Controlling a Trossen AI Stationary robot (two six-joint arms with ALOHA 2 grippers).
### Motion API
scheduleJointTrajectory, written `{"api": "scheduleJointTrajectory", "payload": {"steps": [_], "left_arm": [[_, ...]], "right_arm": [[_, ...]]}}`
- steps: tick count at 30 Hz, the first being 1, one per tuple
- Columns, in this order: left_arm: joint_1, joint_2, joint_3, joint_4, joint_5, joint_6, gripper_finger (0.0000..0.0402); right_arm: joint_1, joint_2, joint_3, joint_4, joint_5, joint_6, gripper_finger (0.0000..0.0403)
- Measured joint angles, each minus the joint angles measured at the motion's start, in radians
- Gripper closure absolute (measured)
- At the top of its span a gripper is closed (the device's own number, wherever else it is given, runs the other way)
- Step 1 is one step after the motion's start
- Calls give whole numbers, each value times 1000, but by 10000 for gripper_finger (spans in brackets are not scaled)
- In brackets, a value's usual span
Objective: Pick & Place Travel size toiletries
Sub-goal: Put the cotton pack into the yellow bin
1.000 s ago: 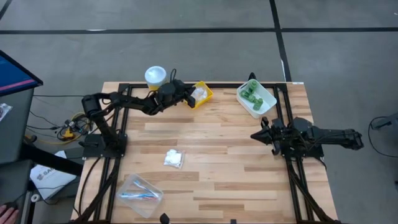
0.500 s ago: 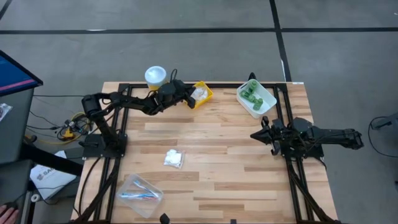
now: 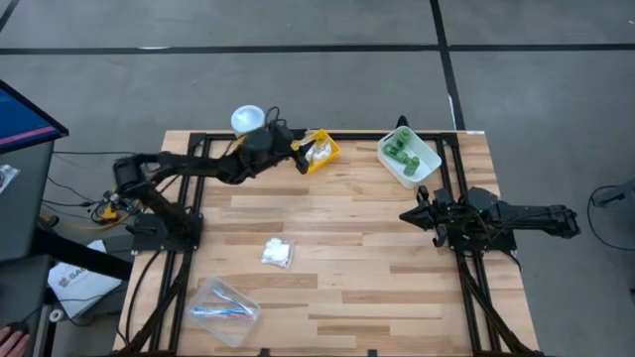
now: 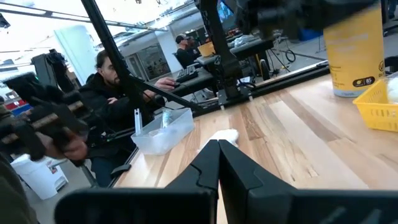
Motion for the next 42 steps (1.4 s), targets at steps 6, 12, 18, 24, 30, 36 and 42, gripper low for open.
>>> {"api": "scheduleJointTrajectory", "payload": {"steps": [6, 12, 18, 24, 30, 36, 42], "left_arm": [[-81, -285, 1, -301, 0, -21, 161], [-210, -522, 1, -664, 51, -145, 156], [-372, -544, -50, -818, -67, -192, 156], [-456, -557, -220, -827, -88, -429, 156], [-539, -508, -334, -683, -5, -335, 156], [-470, -332, -336, -537, 339, -226, 156], [-413, -167, -295, -484, 403, -146, 156]], "right_arm": [[0, 0, 0, 0, 0, 0, 403], [0, 0, 0, 0, 0, 0, 403], [0, 0, 0, 0, 0, 0, 403], [0, 0, 0, 0, 0, 0, 403], [0, 0, 0, 0, 0, 0, 403], [0, 0, 0, 0, 0, 0, 403], [0, 0, 0, 0, 0, 0, 403]]}}
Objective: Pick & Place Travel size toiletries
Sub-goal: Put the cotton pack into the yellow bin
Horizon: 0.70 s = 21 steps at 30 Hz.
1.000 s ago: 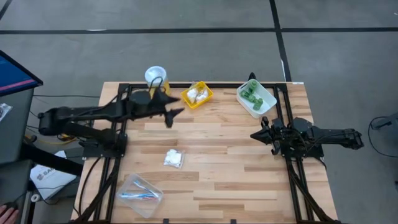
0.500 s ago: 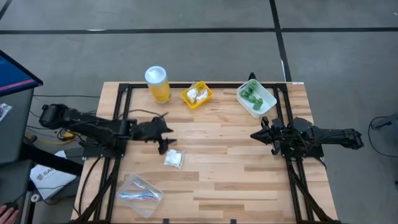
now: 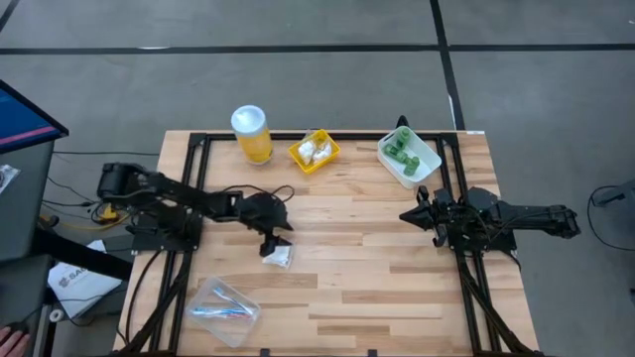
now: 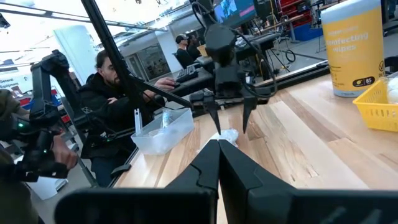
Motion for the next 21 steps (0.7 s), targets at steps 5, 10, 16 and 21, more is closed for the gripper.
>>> {"api": "scheduleJointTrajectory", "payload": {"steps": [5, 10, 16, 21], "left_arm": [[16, 94, 46, 37, 84, 21, 156], [3, 149, 62, 35, 128, 21, 156], [1, 172, 62, 32, 90, 20, 160], [1, 208, 63, 30, 80, 17, 187]], "right_arm": [[0, 0, 0, 0, 0, 0, 403], [0, 0, 0, 0, 0, 0, 403], [0, 0, 0, 0, 0, 0, 403], [0, 0, 0, 0, 0, 0, 403]]}}
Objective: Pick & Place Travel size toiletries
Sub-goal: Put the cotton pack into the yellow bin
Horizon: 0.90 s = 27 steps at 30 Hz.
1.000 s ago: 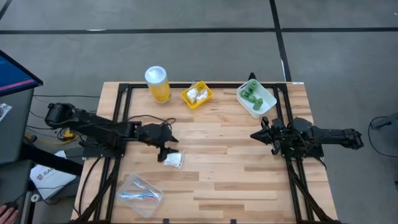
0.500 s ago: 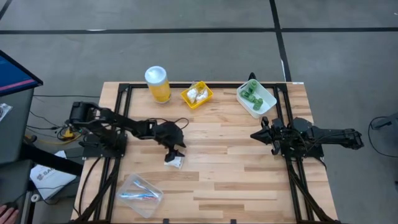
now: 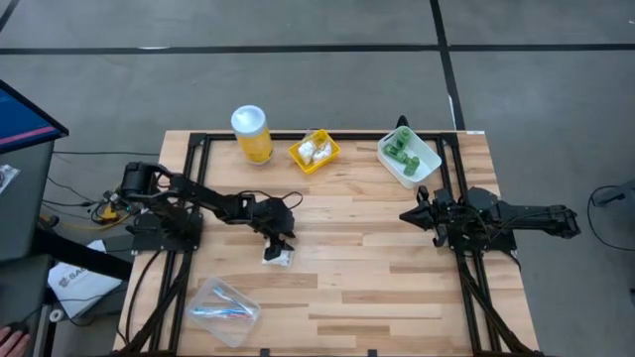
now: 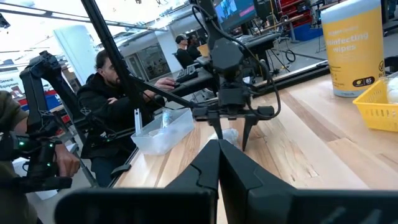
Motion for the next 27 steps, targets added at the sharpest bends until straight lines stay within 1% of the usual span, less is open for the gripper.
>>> {"api": "scheduleJointTrajectory", "payload": {"steps": [4, 12, 13, 20, 23, 27], "left_arm": [[1, 2, 1, -6, -12, -1, 235], [7, -4, -2, -26, -19, 1, 377], [7, -3, -2, -26, -19, 0, 389], [6, -23, -5, -45, -16, -23, 400], [10, -69, -5, -39, -24, -30, 400], [23, -151, -4, -39, -80, -34, 401]], "right_arm": [[0, 0, 0, 0, 0, 0, 403], [0, 0, 0, 0, 0, 0, 403], [0, 0, 0, 0, 0, 0, 403], [0, 0, 0, 0, 0, 0, 403], [0, 0, 0, 0, 0, 0, 403], [0, 0, 0, 0, 0, 0, 403]]}}
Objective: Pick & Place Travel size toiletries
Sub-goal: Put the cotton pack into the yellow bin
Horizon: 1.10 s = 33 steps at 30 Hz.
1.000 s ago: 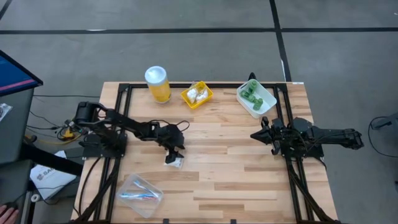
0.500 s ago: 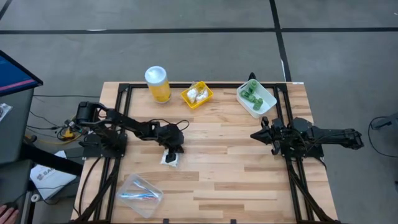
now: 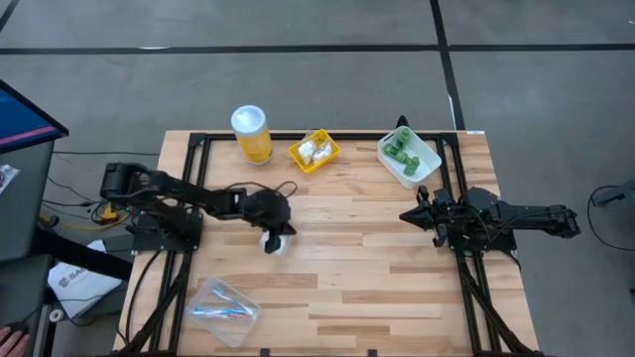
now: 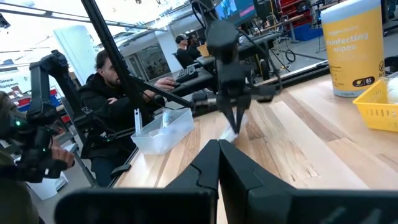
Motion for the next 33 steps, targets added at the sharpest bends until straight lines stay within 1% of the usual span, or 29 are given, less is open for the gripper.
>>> {"api": "scheduleJointTrajectory", "payload": {"steps": [6, 8, 11, 16, 21, 24, 28, 33], "left_arm": [[48, -119, 3, 5, -75, -10, 401], [76, -145, 12, 4, -85, -10, 401], [118, -168, 46, 8, -90, -4, 401], [185, -166, 136, 9, -110, 75, 401], [289, -135, 237, 14, -151, 128, 401], [358, -111, 281, 13, -154, 143, 401], [427, -49, 342, 36, -154, 147, 401], [463, 71, 437, 60, -153, 148, 401]], "right_arm": [[0, 0, 0, 0, 0, 0, 403], [0, 0, 0, 0, 0, 0, 403], [0, 0, 0, 0, 0, 0, 403], [0, 0, 0, 0, 0, 0, 403], [0, 0, 0, 0, 0, 0, 403], [0, 0, 0, 0, 0, 0, 403], [0, 0, 0, 0, 0, 0, 403], [0, 0, 0, 0, 0, 0, 403]]}}
